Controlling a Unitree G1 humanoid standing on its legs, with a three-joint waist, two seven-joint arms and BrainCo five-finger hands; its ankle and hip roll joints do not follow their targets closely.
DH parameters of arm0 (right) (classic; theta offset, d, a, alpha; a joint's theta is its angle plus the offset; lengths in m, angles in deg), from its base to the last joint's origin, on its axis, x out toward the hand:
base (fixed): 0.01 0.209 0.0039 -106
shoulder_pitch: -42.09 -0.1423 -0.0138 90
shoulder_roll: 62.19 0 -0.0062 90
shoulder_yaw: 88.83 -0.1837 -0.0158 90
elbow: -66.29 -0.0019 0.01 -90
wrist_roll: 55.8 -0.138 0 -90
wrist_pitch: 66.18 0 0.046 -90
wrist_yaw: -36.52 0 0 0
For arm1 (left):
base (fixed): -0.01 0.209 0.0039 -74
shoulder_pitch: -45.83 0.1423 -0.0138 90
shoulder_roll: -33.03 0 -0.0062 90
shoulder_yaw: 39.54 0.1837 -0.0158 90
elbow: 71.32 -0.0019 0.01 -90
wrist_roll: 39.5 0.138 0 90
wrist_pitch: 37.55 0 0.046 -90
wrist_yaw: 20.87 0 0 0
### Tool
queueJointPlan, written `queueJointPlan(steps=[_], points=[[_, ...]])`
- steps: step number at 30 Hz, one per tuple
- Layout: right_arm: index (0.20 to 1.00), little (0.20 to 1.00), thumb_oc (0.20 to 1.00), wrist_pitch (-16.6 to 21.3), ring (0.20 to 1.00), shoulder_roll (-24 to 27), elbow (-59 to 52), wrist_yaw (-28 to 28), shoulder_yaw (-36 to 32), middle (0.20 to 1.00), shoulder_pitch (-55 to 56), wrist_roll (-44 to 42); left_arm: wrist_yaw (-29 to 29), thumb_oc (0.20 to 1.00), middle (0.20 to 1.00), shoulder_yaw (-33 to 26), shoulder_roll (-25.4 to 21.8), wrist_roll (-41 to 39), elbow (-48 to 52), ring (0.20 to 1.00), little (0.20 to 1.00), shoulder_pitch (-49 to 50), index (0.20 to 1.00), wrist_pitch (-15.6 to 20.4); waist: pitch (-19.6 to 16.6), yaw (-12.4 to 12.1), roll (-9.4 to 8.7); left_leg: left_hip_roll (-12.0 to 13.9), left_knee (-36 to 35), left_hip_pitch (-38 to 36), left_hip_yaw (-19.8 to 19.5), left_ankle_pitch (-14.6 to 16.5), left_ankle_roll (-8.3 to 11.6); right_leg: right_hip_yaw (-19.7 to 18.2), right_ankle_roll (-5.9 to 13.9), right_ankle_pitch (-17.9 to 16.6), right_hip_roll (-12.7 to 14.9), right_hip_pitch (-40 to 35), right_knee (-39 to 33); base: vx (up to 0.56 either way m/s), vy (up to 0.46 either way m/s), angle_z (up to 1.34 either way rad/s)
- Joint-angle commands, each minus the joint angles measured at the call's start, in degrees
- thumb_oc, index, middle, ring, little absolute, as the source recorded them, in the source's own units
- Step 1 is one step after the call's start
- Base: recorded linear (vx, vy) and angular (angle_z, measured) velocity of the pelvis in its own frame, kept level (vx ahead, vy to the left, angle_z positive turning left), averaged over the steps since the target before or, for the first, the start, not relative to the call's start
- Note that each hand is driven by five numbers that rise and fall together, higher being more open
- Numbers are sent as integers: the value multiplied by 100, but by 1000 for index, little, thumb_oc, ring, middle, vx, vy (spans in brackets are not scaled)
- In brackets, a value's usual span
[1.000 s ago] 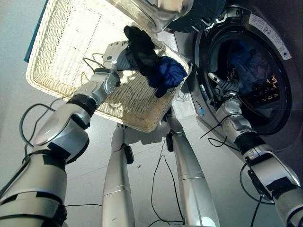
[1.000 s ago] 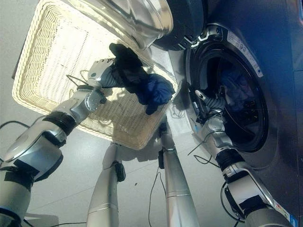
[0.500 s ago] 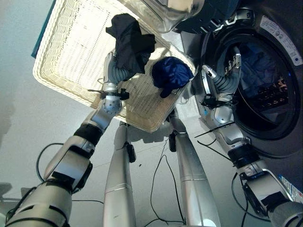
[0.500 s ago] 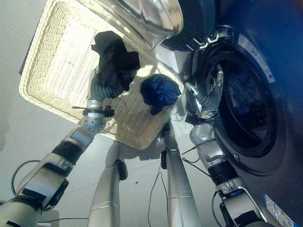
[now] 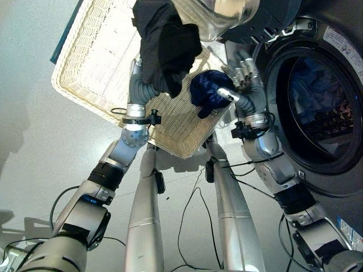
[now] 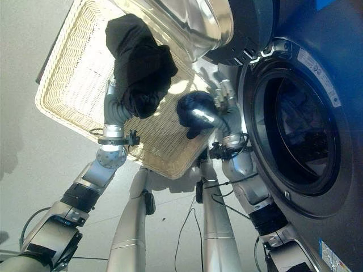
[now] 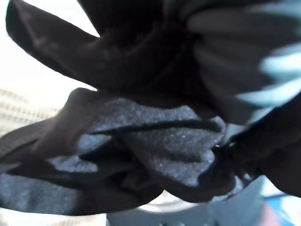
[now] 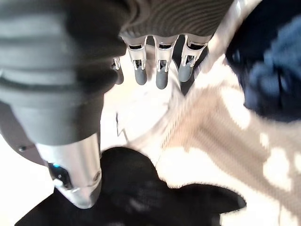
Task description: Put the clothes into the washing machine.
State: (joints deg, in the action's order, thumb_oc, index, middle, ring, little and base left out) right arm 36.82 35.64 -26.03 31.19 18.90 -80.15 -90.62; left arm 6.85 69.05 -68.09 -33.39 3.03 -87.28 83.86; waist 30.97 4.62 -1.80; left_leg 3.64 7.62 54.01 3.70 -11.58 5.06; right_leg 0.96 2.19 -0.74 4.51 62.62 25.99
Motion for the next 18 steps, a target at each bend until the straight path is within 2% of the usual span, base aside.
queueJointPlan(steps=[1, 5, 7, 14, 18], points=[[1000, 1000, 1000, 0, 1000, 203, -790, 585, 35, 1000, 265, -622, -85, 200, 200, 26, -139, 725, 727, 200, 200, -87, 200, 365, -118, 50, 54, -377, 616, 95, -48, 578, 94, 405, 562, -749, -204, -503, -1075, 0, 0, 0], [1000, 1000, 1000, -283, 1000, 290, -907, 902, 188, 1000, 199, -1245, -63, 200, 200, 228, -370, 1366, 924, 200, 200, -170, 200, 165, -118, 21, 38, -381, 638, 111, -58, 562, 92, 433, 566, -759, -197, -501, -1074, 0, 0, 0], [1000, 1000, 1000, -216, 1000, 354, -942, 952, 291, 1000, 108, -1606, -168, 200, 200, 443, -531, 1584, 1038, 200, 200, -316, 200, 70, -118, 10, 31, -378, 648, 123, -63, 550, 91, 444, 568, -768, -191, -492, -1076, 0, 0, 0], [1000, 1000, 1000, 82, 1000, 275, -920, 910, 456, 1000, -78, -2010, -275, 200, 200, 898, -687, 2038, 1092, 200, 200, -613, 200, -116, -118, -3, 51, -367, 629, 109, -63, 529, 101, 460, 588, -798, -164, -505, -1106, 0, 0, 1], [1000, 1000, 1000, 306, 1000, 224, -944, 822, 515, 1000, -244, -2037, -417, 200, 200, 1221, -762, 2484, 1072, 200, 200, -854, 200, -434, -118, -3, 66, -369, 640, 115, -53, 529, 108, 467, 608, -824, -146, -494, -1121, 0, 0, 0]])
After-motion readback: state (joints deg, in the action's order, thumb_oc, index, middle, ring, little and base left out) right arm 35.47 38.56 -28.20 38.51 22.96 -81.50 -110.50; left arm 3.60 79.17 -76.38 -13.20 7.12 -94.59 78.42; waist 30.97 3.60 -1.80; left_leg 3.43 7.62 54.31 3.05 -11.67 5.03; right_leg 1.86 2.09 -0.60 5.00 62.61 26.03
